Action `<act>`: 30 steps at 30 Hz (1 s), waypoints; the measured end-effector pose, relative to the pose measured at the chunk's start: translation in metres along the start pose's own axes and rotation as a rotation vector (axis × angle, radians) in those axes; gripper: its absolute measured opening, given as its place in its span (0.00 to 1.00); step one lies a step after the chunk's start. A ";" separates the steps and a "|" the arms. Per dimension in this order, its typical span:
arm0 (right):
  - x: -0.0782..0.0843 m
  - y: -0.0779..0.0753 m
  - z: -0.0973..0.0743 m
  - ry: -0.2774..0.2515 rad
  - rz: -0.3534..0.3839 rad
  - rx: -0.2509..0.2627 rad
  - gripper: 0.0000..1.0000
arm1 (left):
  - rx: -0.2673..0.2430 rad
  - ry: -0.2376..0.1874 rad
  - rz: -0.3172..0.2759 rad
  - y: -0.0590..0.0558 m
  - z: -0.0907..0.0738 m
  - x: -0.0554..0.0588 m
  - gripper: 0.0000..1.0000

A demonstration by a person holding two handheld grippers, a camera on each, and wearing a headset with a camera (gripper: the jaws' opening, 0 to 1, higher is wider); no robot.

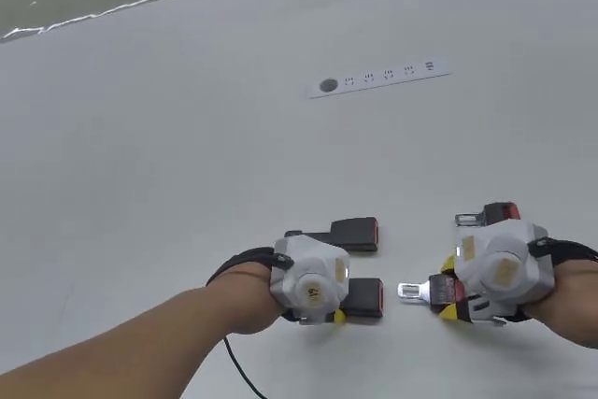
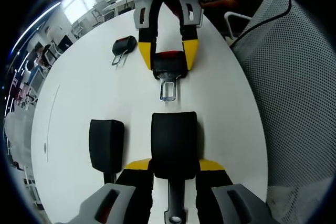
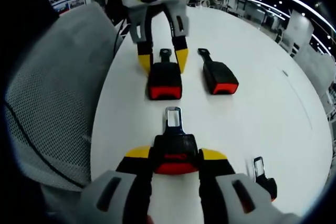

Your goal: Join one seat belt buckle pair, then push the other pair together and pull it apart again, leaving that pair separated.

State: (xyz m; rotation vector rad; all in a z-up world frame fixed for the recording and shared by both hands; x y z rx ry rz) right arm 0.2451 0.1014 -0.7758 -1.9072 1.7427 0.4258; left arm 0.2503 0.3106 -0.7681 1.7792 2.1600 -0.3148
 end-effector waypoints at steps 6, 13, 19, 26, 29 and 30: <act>-0.011 0.004 0.007 -0.013 -0.002 -0.002 0.33 | -0.002 0.006 -0.005 0.000 0.000 0.000 0.31; -0.020 0.004 0.012 -0.014 0.000 0.006 0.33 | -0.022 0.011 -0.027 -0.002 0.000 0.000 0.31; -0.027 0.004 0.017 -0.010 -0.004 0.014 0.33 | -0.024 0.013 -0.023 -0.003 0.000 0.000 0.31; -0.026 0.003 0.019 -0.019 -0.004 0.005 0.32 | -0.032 0.005 -0.038 -0.003 0.001 0.001 0.31; -0.028 0.002 0.021 -0.016 -0.029 0.003 0.31 | -0.028 -0.004 -0.045 -0.003 0.001 0.001 0.30; -0.029 0.002 0.021 -0.012 -0.029 0.003 0.31 | -0.027 -0.004 -0.051 -0.003 0.002 0.001 0.30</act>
Point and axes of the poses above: the centre of the closed fingertips' face, and the gripper's own axes: z roughly forward along the fingers, y roughly to its left, x roughly out of its underside, the point moved 10 cm from there along -z, roughly backward along the fingers, and after that the axes turned 12 degrees about -z, right-handed, at the moved point
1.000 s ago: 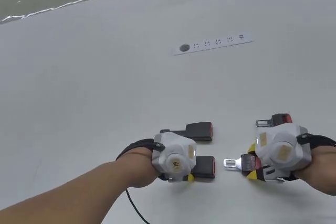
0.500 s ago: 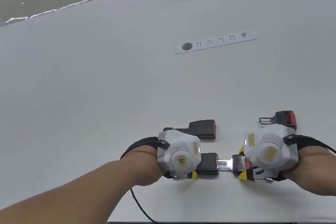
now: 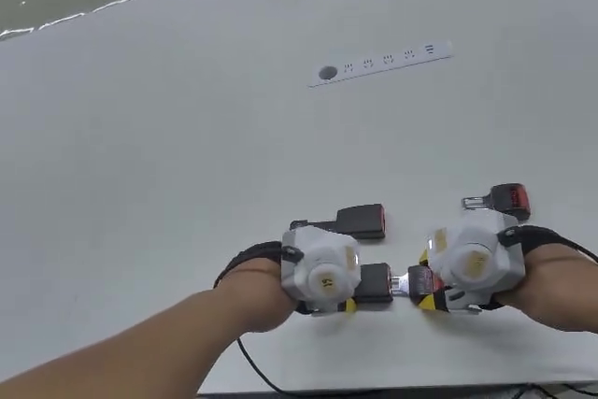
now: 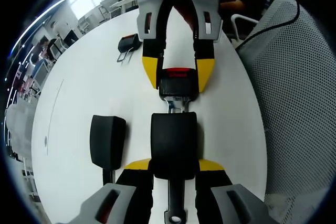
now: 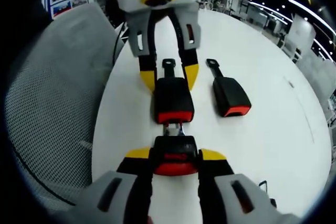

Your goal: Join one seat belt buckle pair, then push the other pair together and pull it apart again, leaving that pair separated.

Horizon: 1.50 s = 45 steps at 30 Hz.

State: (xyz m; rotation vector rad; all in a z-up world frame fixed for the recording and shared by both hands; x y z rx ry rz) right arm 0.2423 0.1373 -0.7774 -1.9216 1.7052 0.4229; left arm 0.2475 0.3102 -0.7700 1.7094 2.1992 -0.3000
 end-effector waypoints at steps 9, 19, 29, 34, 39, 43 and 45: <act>-0.013 -0.003 0.008 -0.002 -0.017 -0.012 0.31 | 0.016 0.007 0.019 0.000 0.000 -0.001 0.30; -0.013 -0.002 0.011 0.003 -0.005 -0.030 0.31 | 0.012 0.016 0.019 0.000 0.000 -0.001 0.30; -0.005 -0.008 0.007 -0.021 -0.034 -0.033 0.31 | 0.008 0.013 0.008 0.001 -0.001 -0.002 0.30; -0.005 -0.010 0.007 -0.020 -0.020 -0.033 0.32 | 0.017 0.014 0.022 0.002 -0.001 -0.002 0.30; -0.005 -0.008 0.006 -0.024 -0.019 -0.030 0.32 | 0.022 0.018 0.027 0.003 0.000 -0.003 0.30; -0.006 -0.008 0.006 -0.020 -0.018 -0.028 0.32 | 0.019 0.020 0.031 0.002 0.000 -0.003 0.30; -0.007 -0.008 0.005 -0.016 -0.023 -0.029 0.32 | 0.016 0.018 0.032 0.002 0.000 -0.003 0.30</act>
Point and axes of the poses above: the centre of the closed fingertips' face, and the gripper's own axes: z roughly forward along the fingers, y roughly to its left, x roughly out of its underside, the point moved 10 cm from there along -z, roughly backward along the fingers, and after that the axes turned 12 degrees about -z, right-handed, at the moved point
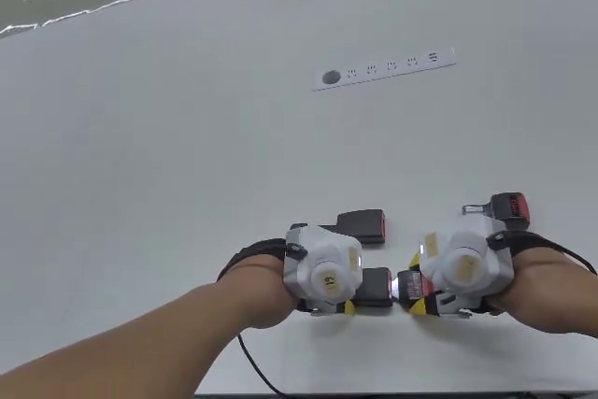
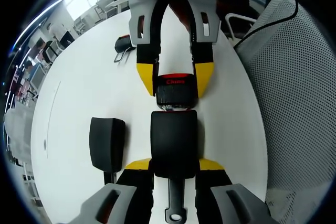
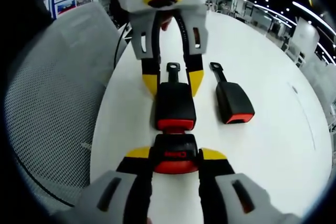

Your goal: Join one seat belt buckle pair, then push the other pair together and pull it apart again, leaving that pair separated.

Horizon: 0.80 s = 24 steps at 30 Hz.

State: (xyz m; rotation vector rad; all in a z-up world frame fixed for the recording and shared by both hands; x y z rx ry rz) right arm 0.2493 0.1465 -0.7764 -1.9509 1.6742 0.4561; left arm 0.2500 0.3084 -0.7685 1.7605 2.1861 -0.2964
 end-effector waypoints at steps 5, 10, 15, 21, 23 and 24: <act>0.000 -0.001 -0.001 0.003 -0.002 -0.001 0.33 | -0.007 -0.003 0.003 -0.001 0.000 0.001 0.30; -0.001 0.001 -0.001 0.008 -0.009 -0.005 0.33 | -0.005 -0.004 0.000 -0.001 0.000 0.001 0.30; -0.001 -0.002 0.001 0.012 -0.008 -0.023 0.34 | 0.000 0.015 0.003 -0.001 0.000 -0.003 0.31; -0.001 0.000 0.000 0.020 -0.016 -0.022 0.34 | 0.002 0.024 0.009 0.000 0.000 -0.003 0.32; -0.001 0.000 0.000 0.025 -0.021 -0.020 0.34 | 0.002 0.023 0.007 0.000 0.000 -0.004 0.32; -0.001 0.001 0.000 0.029 -0.024 -0.019 0.34 | 0.002 0.024 0.001 0.001 0.000 -0.004 0.32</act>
Point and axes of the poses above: the centre of the closed fingertips' face, and the gripper's own axes: z roughly forward along the fingers, y roughly to its left, x roughly out of its underside, the point moved 10 cm from there along -z, roughly backward along the fingers, and after that the axes turned 12 degrees about -z, right-handed, at the moved point
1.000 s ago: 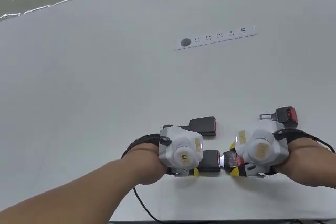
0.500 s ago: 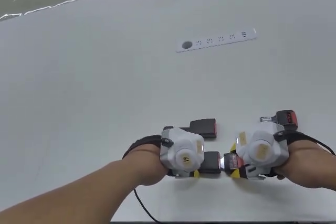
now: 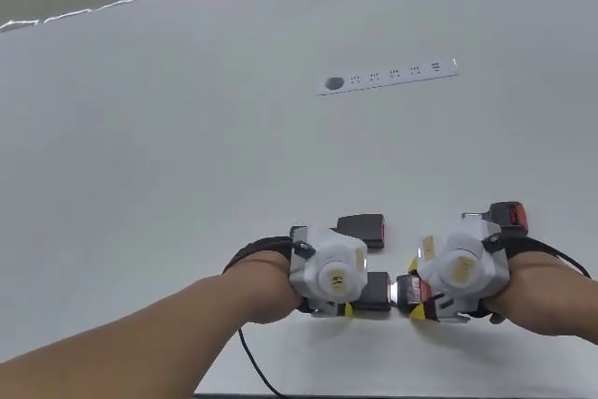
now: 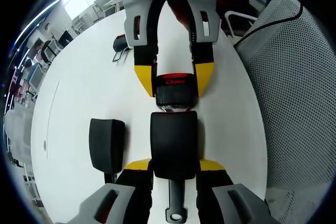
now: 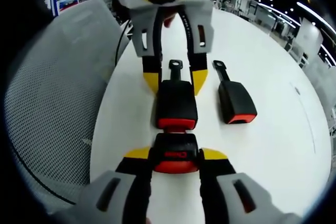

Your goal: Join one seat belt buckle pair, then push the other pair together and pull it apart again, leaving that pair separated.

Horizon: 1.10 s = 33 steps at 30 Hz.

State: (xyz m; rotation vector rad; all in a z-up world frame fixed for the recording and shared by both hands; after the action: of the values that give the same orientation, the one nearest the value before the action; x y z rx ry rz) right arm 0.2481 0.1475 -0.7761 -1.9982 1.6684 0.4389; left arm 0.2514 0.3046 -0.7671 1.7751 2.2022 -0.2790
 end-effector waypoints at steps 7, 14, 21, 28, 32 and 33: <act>-0.001 0.001 -0.004 -0.009 0.018 0.012 0.35 | -0.007 -0.004 -0.001 -0.001 -0.003 0.002 0.35; -0.006 0.000 -0.025 -0.041 0.037 0.044 0.37 | -0.022 -0.064 -0.006 0.002 -0.024 -0.009 0.36; 0.004 -0.011 -0.039 -0.047 0.037 0.071 0.36 | -0.059 -0.105 0.015 0.017 -0.034 -0.024 0.37; 0.038 -0.033 -0.059 0.009 0.054 0.122 0.36 | -0.098 -0.093 0.018 0.045 -0.036 -0.027 0.37; 0.060 -0.048 -0.070 0.039 0.070 0.148 0.36 | -0.110 -0.089 0.019 0.062 -0.033 -0.027 0.38; 0.067 -0.053 -0.073 0.052 0.080 0.154 0.36 | -0.111 -0.090 0.002 0.067 -0.031 -0.026 0.38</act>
State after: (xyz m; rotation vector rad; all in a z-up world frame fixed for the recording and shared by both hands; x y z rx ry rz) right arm 0.3079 0.0584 -0.7436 -1.8511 1.7626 0.2797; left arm 0.3187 0.3053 -0.7270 1.6735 2.1110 -0.2268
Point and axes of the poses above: the centre of the closed fingertips' face, and the gripper's own axes: z roughly forward along the fingers, y roughly to its left, x roughly out of its underside, the point moved 10 cm from there along -z, roughly backward along the fingers, and after that the axes turned 12 degrees about -z, right-handed, at the moved point
